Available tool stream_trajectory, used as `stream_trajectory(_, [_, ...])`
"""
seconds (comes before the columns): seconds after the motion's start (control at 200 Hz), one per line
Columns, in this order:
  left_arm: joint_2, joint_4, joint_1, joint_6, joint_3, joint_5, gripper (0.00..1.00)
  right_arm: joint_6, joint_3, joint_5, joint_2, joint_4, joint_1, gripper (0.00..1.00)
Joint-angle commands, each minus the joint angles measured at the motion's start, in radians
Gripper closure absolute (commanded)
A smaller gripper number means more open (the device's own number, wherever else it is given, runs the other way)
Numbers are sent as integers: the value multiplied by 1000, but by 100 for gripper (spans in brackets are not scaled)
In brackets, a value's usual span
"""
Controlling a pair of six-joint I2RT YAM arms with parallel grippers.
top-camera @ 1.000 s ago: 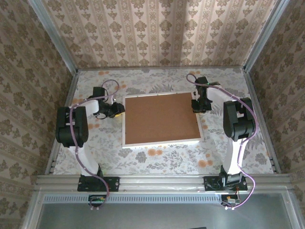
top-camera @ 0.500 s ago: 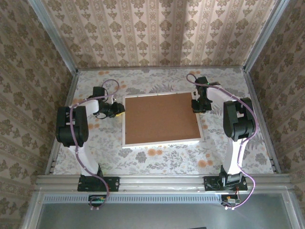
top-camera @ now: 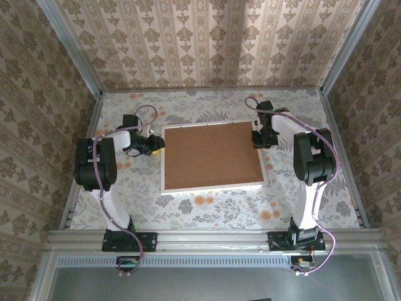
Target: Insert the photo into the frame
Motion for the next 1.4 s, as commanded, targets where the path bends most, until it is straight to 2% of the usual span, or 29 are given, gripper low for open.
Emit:
stream_trajectory(0.0, [36,10,-4,14,-1,52,63,-3,-26,-53,13,-38,18,85])
stream_trajectory(0.185, [44,20,-5,11,-4,67,63,-4,-24,-54,17,-38,20,85])
stream_trajectory(0.485, [77,-67,-46,53,41,-13,65,-2,-21,-56,17,-36,20,85])
stream_trajectory(0.96, [132,-115,-118,101,88,-15,56,0,-17,-68,34,-33,36,86])
stream_trajectory(1.395, [152,-200,-182,146,145,-95,51,1,-18,-69,40,-30,37,86])
